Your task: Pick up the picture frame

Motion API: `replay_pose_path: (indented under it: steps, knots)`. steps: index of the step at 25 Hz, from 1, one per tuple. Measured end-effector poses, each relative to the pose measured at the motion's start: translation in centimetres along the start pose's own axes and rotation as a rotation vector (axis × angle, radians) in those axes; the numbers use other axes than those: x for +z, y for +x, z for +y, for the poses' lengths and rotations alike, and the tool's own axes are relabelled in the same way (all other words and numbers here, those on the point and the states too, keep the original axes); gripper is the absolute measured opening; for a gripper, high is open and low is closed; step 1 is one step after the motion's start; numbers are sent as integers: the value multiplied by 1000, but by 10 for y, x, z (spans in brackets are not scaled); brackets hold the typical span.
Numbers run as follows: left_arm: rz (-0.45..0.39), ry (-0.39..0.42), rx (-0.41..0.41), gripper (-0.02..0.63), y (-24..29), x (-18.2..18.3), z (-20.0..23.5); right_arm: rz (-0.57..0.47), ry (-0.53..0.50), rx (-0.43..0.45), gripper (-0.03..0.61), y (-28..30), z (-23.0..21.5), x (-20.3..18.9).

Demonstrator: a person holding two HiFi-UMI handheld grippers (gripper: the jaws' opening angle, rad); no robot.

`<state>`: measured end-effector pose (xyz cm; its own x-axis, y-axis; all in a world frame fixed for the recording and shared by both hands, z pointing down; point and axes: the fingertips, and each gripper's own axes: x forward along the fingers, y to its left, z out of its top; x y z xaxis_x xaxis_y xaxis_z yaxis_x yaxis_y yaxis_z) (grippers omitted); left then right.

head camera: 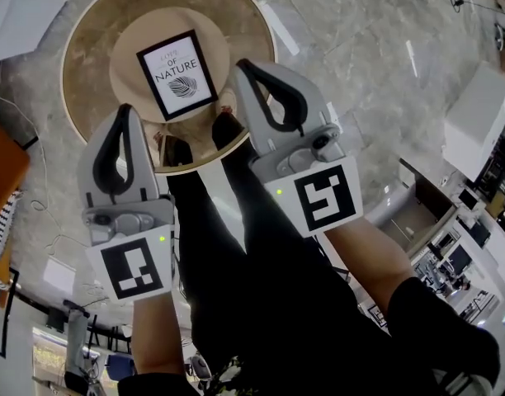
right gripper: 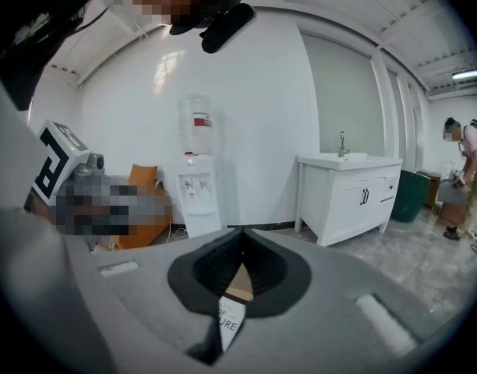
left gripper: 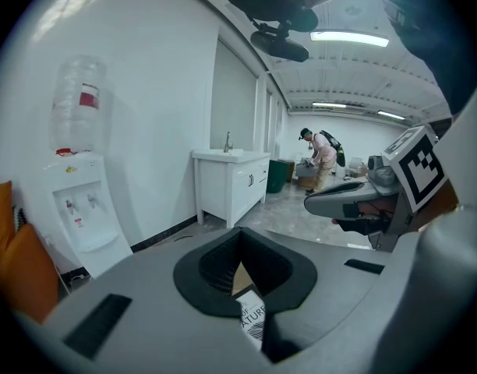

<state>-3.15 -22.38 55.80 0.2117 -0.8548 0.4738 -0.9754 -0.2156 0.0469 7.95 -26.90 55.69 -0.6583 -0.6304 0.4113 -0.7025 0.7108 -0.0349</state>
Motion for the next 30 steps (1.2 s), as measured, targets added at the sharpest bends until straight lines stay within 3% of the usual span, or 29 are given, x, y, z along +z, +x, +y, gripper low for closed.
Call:
replay_pose_path:
  steps: [19,26,27,28,30]
  knots:
    - [192,-52,-25,14,46,-106,3,111,12,49,0,41,7,-92]
    - [209,-80,-36,95,57,-130,7,167,25,59,2,54,8,-120]
    - [203,-81,-36,100,59,-132,9,174,36,58,28,56,8,-122]
    - [199,-81,-37,101,60,-135,10,179,48,59,94,58,8,-125]
    - [204,-78,-37,103,62,-142,13,187,61,63,95,63,9,-130]
